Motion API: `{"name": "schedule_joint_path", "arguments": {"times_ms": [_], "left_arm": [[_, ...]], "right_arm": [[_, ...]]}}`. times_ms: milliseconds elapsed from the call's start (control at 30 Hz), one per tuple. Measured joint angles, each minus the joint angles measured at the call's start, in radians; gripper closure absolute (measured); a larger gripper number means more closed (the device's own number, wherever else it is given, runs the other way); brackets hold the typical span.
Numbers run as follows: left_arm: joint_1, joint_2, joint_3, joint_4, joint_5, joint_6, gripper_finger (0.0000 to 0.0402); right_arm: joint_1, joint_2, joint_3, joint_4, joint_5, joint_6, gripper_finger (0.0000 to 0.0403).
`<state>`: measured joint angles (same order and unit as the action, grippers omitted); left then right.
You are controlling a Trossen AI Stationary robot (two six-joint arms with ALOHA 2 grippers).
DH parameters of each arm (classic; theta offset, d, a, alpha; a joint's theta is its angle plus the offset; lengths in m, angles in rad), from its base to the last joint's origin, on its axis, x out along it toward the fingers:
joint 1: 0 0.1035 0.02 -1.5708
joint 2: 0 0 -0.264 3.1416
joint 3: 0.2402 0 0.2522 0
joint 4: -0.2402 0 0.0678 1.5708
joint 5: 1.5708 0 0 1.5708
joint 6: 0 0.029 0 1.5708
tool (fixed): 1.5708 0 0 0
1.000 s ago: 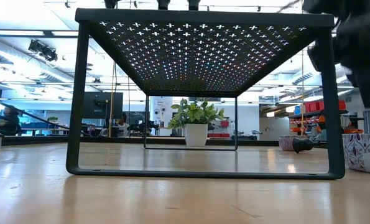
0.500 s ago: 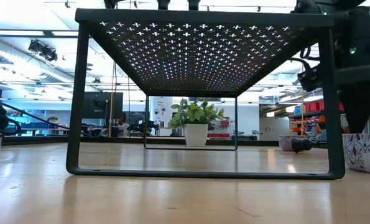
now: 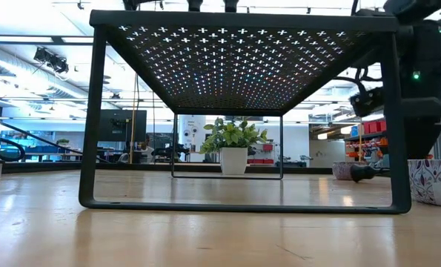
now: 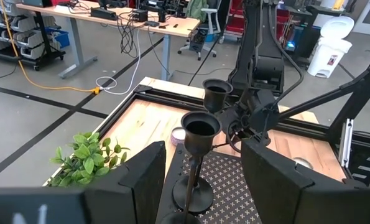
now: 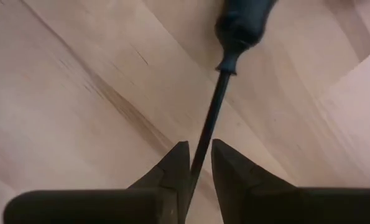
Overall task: Pick & Place candle stick holders
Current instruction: Put the black candle holder on the shelf
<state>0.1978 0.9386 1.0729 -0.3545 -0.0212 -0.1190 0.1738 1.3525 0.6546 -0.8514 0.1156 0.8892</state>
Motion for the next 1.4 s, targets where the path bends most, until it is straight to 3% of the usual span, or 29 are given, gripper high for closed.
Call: {"name": "schedule_joint_path", "arguments": {"times_ms": [233,433,700,933,1067,1200,1400], "left_arm": [[0.000,0.000,0.000,-0.003,0.000,0.000,0.0193],[0.000,0.000,0.000,-0.003,0.000,0.000,0.0193],[0.000,0.000,0.000,-0.012,0.000,0.000,0.0193],[0.000,0.001,0.000,-0.020,0.000,0.000,0.0193],[0.000,0.001,0.000,-0.021,-0.001,0.000,0.0193],[0.000,0.001,0.000,-0.026,-0.001,0.000,0.0193],[0.000,0.001,0.000,-0.027,-0.001,0.000,0.0193]], "right_arm": [[0.000,0.000,-0.037,0.056,0.000,-0.008,0.0338],[0.000,0.000,-0.039,0.042,0.005,-0.011,0.0389],[-0.010,-0.015,-0.041,-0.001,0.046,-0.012,0.0397],[-0.037,-0.148,0.003,-0.016,0.134,-0.064,0.0401],[-0.039,-0.257,0.074,-0.042,0.255,-0.100,0.0401],[-0.017,-0.366,0.106,0.078,0.399,-0.179,0.0402],[0.043,-0.450,0.054,0.475,0.559,-0.424,0.0402]]}}
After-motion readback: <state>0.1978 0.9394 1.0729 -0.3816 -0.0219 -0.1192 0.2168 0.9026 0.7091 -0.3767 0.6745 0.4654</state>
